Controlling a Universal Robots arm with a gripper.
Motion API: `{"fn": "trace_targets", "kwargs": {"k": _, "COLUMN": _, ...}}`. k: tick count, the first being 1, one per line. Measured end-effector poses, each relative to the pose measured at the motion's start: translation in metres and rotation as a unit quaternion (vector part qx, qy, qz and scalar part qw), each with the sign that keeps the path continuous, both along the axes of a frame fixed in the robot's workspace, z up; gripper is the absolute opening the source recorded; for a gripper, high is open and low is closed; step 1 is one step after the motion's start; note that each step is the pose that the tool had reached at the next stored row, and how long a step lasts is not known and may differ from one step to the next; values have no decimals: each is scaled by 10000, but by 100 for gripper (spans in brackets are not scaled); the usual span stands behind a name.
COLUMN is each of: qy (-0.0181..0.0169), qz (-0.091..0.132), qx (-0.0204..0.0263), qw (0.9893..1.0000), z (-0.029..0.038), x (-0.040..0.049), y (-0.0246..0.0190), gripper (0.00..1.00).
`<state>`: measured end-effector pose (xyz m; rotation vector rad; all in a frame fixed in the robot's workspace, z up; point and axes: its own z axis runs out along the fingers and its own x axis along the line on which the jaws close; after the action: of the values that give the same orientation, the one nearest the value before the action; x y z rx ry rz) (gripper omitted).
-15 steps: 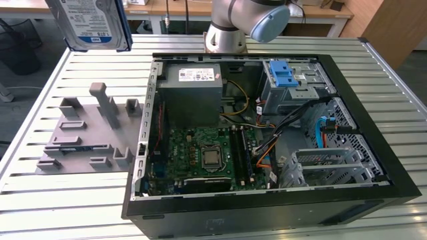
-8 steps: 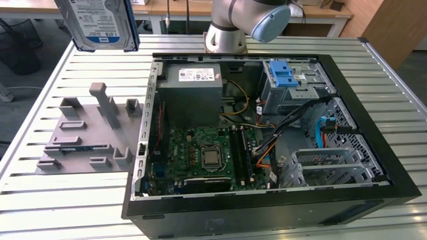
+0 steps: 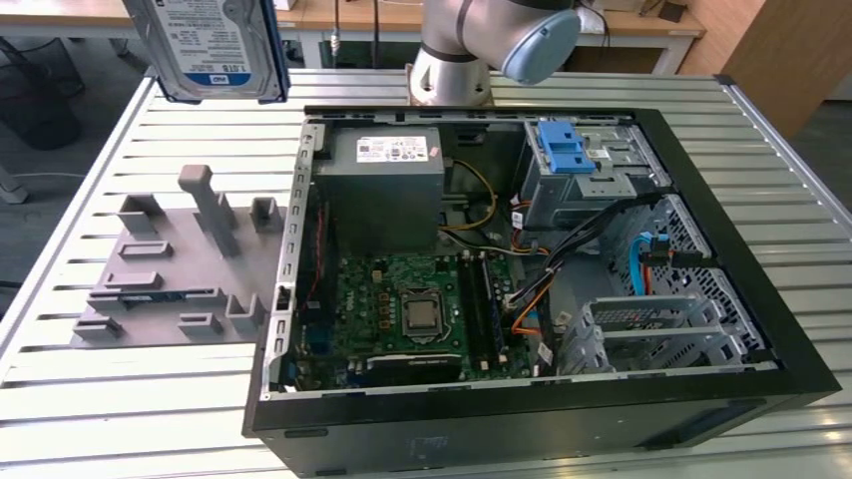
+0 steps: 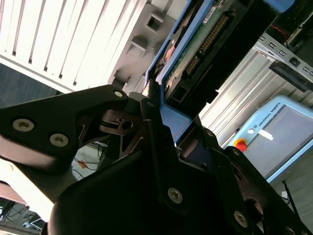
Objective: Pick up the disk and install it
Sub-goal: 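Pick up the disk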
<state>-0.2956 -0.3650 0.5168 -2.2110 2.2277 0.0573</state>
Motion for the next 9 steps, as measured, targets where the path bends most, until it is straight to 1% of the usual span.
{"fn": "trace_targets", "kwargs": {"k": 4, "qy": 0, "qz": 0, "qx": 0, "qw": 10000, "z": 0, "x": 52, "y": 0, "gripper": 36}}
{"fn": "trace_targets", "kwargs": {"k": 9, "qy": 0, "qz": 0, "qx": 0, "qw": 10000, "z": 0, "x": 141, "y": 0, "gripper": 36}}
